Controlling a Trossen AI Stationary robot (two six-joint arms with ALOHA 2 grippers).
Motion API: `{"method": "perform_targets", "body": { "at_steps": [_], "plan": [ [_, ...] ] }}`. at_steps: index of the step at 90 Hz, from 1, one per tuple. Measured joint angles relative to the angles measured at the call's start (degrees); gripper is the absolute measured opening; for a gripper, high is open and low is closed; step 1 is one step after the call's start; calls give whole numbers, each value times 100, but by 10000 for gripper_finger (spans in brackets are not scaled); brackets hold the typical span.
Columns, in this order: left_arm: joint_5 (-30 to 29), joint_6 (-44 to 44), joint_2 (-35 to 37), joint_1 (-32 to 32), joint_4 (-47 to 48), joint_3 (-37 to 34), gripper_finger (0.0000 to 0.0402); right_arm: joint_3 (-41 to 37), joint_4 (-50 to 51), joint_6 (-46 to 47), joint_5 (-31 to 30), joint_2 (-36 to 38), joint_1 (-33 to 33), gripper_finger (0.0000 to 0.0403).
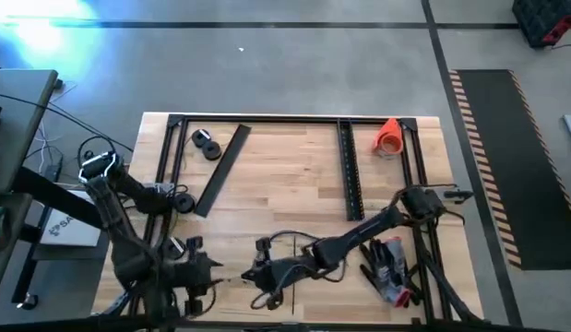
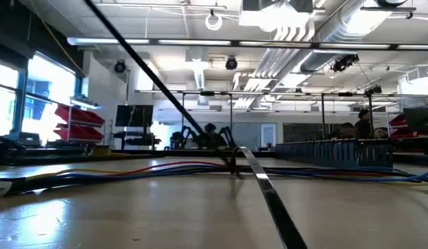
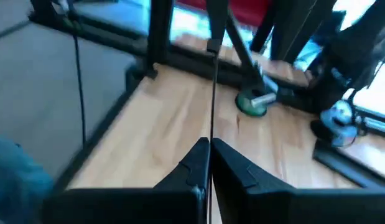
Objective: Ziptie cables
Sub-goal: Wrap the black zip tie on the cables
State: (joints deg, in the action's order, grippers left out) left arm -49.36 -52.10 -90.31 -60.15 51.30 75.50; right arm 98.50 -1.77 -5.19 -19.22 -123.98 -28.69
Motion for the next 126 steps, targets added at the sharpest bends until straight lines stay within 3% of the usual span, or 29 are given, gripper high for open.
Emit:
{"method": "perform_targets", "body": {
  "at_steps": [20, 37, 46, 62, 77, 94, 117, 126],
  "plan": [
    [-1239, 1262, -415, 103, -1883, -548, 147, 0, 338, 174, -1000, 325, -494, 0],
    [-1559, 2469, -793, 417, -3459, -729, 147, 0, 769, 774, -1885, 376, -893, 0],
    [-1314, 3183, -1011, 647, -4460, -844, 147, -2, 828, 971, -2434, 377, -1096, 0],
    [-296, 4318, -1438, 1129, -6216, -1021, 147, -2, 1416, 1586, -3281, 378, -1379, 0],
    [-134, 4896, -1787, 1539, -7241, -1020, 147, -2, 1830, 2150, -3678, 378, -1569, 0],
    [795, 4973, -1973, 1893, -7602, -1020, 131, -2, 2301, 2730, -4133, 376, -1767, 0],
    [1021, 5179, -1960, 1889, -7743, -1020, 17, -2, 2950, 3686, -4332, 376, -1911, 0],
    [1094, 5176, -1960, 1942, -7781, -1020, 8, -2, 2962, 3733, -4328, 376, -1912, 0]
  ]
}}
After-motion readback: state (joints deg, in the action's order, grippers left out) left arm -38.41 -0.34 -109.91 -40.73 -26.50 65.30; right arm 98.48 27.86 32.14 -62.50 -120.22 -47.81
